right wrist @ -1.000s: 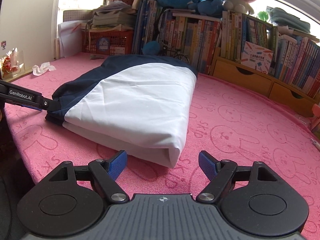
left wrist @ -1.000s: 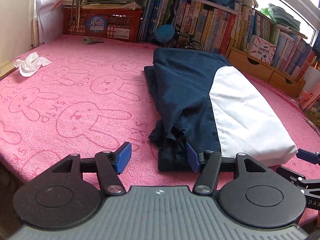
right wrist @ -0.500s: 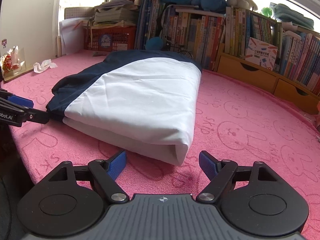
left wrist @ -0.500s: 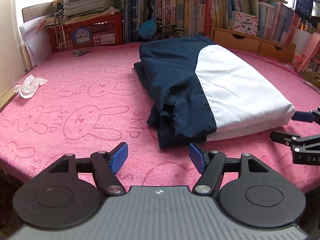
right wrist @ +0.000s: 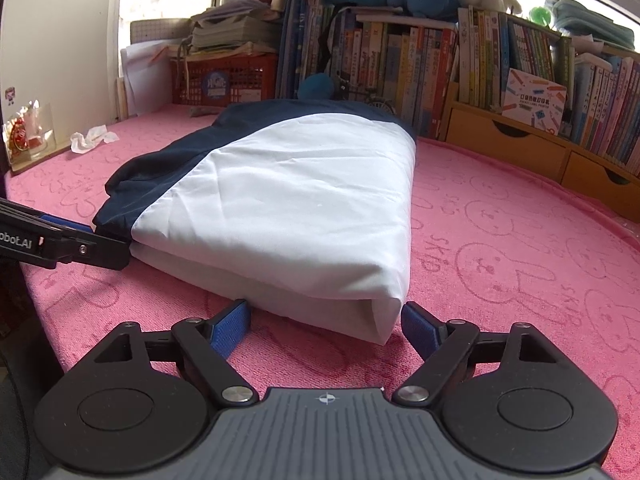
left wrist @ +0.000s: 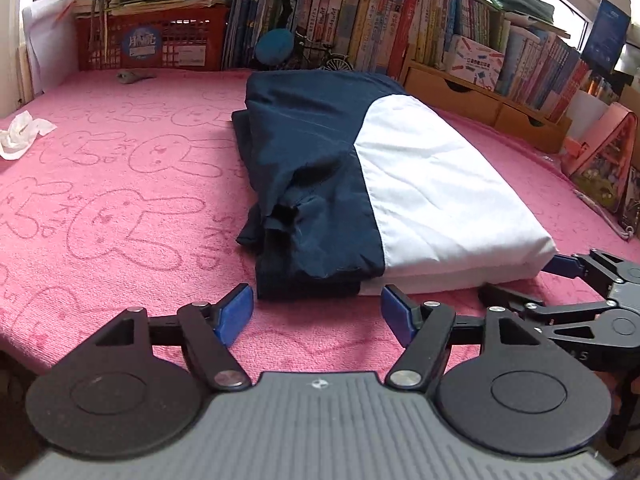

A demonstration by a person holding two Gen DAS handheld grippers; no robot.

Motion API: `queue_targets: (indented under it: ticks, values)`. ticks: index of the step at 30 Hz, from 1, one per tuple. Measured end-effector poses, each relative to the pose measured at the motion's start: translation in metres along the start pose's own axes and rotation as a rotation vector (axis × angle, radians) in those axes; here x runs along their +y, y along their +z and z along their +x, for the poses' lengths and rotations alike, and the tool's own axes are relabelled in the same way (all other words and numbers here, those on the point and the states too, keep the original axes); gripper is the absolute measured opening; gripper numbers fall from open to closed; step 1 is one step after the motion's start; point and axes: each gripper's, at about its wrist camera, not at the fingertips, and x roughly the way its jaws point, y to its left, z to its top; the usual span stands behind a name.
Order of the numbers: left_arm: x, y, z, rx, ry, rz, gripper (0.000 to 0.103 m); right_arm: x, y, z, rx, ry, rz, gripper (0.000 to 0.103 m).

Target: Fold clothes

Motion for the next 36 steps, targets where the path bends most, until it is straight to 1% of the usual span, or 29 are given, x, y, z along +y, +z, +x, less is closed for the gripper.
queue_targets:
  ticks: [2, 6, 9, 11, 13, 16, 21, 24, 26, 27, 31, 32, 33, 36]
  values:
    - [-0.004, 0.000, 0.003, -0.014, 0.056, 0.049, 0.070, -0.001, 0.000, 0.001, 0.001, 0.001, 0.010, 0.084]
    - [-0.002, 0.001, 0.007, -0.030, 0.062, 0.086, 0.073, 0.000, 0.000, 0.001, -0.001, -0.003, 0.012, 0.084]
    - [0.005, 0.004, 0.010, -0.038, 0.093, 0.073, 0.075, -0.001, 0.000, 0.003, -0.001, -0.001, 0.018, 0.085]
    - [0.015, 0.007, 0.012, -0.041, 0.108, 0.044, 0.076, -0.001, 0.000, 0.004, 0.000, 0.000, 0.025, 0.085]
    - [0.018, 0.009, 0.013, -0.041, 0.101, 0.041, 0.076, -0.001, 0.001, 0.005, 0.000, 0.000, 0.032, 0.085]
    - [0.015, 0.007, 0.014, -0.043, 0.115, 0.074, 0.077, -0.001, 0.001, 0.006, 0.000, -0.001, 0.033, 0.085]
    - [0.023, 0.008, 0.014, -0.038, 0.108, 0.065, 0.079, -0.001, 0.000, 0.005, 0.003, 0.003, 0.040, 0.085]
    - [0.024, 0.008, 0.010, -0.019, 0.114, 0.063, 0.079, -0.005, -0.001, 0.004, 0.008, 0.015, 0.050, 0.085]
    - [0.036, 0.013, 0.002, 0.021, 0.047, -0.023, 0.075, -0.013, -0.005, 0.001, 0.013, 0.044, 0.057, 0.085]
    - [0.045, 0.015, -0.001, 0.032, -0.024, -0.087, 0.075, -0.018, -0.007, -0.001, 0.014, 0.061, 0.062, 0.085]
    - [0.079, 0.022, -0.012, 0.076, -0.308, -0.341, 0.077, -0.042, -0.005, -0.005, -0.002, 0.101, 0.160, 0.085]
    - [0.083, 0.023, -0.011, 0.074, -0.337, -0.368, 0.077, -0.048, -0.004, -0.006, -0.006, 0.111, 0.185, 0.086]
    - [0.085, 0.025, -0.009, 0.069, -0.351, -0.387, 0.077, -0.054, -0.004, -0.007, -0.010, 0.121, 0.209, 0.086]
    - [0.091, 0.041, 0.006, 0.049, -0.317, -0.404, 0.077, -0.072, -0.003, -0.010, -0.022, 0.151, 0.283, 0.086]
